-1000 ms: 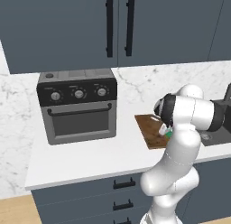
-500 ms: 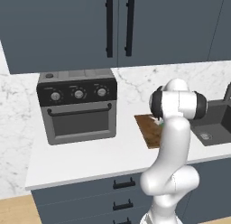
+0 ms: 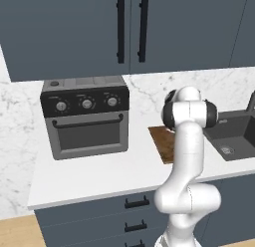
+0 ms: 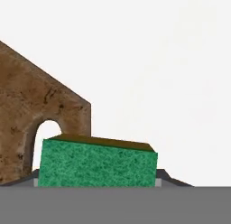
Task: Pick up the sponge from the counter and clean the cutting board by briefly scrubbing or pressing down on the cutting board. Once finished, release the sponge.
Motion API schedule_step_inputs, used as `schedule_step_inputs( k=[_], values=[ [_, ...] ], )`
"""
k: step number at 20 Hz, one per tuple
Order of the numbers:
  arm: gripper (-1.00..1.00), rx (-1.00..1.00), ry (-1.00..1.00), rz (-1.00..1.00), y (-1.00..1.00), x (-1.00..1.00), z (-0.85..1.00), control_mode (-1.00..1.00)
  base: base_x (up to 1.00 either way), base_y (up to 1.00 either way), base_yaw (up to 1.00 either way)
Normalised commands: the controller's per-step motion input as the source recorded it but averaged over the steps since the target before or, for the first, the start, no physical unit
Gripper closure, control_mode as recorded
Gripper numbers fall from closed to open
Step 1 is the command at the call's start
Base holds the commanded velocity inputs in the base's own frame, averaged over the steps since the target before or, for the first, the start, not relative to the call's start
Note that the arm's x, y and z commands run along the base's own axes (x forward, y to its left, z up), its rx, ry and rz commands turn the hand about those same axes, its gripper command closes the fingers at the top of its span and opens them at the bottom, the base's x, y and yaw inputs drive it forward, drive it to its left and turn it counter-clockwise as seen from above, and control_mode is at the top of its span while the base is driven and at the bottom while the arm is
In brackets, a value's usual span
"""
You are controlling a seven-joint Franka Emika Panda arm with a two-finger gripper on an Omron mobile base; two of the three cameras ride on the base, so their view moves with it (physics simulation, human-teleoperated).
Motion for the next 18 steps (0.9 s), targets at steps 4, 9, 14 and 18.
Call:
schedule_step_inputs(
  k=[4,9,14,18],
  values=[
    [1.00,0.06,0.00,0.00,-0.08,-0.84,0.00,-1.00,0.00,0.00,0.00],
    [1.00,0.09,0.02,0.04,-0.18,-1.00,0.00,-1.00,0.00,0.00,0.00],
    [1.00,0.04,0.04,0.02,-0.01,-0.74,-0.05,-1.00,0.00,0.00,0.00],
    [1.00,0.05,0.00,-0.03,0.00,-0.50,-0.13,-1.00,0.00,0.00,0.00]
  ],
)
